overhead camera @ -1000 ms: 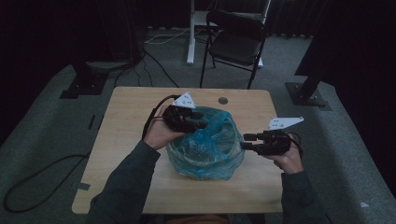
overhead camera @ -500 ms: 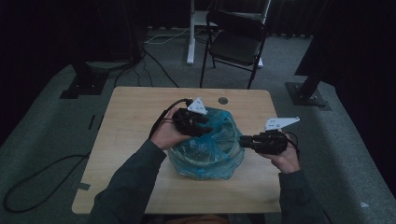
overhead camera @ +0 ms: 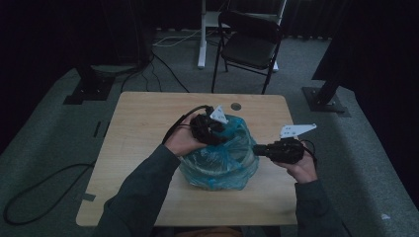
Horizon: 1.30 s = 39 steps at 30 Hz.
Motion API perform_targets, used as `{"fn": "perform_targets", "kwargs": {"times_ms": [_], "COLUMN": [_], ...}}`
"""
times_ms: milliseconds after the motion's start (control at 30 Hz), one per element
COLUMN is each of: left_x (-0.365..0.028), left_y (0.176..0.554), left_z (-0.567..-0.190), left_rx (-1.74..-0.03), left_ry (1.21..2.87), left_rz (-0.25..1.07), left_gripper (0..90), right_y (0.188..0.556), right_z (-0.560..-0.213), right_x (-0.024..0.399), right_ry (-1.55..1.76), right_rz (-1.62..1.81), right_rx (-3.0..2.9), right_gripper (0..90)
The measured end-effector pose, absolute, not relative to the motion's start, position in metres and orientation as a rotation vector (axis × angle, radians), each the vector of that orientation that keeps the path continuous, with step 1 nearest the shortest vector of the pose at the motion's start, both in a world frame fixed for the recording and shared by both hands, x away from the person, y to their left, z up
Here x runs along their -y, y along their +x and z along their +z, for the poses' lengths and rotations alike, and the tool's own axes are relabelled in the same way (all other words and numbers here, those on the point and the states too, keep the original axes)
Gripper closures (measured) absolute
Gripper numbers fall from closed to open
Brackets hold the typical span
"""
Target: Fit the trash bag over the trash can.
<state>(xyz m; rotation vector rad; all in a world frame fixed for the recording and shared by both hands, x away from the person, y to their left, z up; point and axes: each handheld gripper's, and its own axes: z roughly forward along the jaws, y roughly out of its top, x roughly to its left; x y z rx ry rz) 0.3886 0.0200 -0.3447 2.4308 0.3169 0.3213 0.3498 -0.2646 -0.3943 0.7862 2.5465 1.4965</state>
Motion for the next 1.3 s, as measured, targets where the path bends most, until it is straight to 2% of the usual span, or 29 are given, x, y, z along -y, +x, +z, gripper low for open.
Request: {"fn": "perform_targets", "kwargs": {"times_ms": [867,1300], "left_x": [0.022,0.029], "left_y": [0.386,0.392], "left_z": [-0.377,-0.388], "left_rx": [-0.177,-0.194], "left_ry": [2.724,2.838], "left_rz": [0.47,0.417], "left_gripper": [59.1,57.1], "right_y": [0.35,0.35], "right_z": [-0.396,-0.397], "right_x": [0.266,0.265], "right_ry": [0.785,0.785], "right_rz": [1.494,1.492], "right_rx": [-2.552,-2.558], "right_gripper": [83.4,84.1]}}
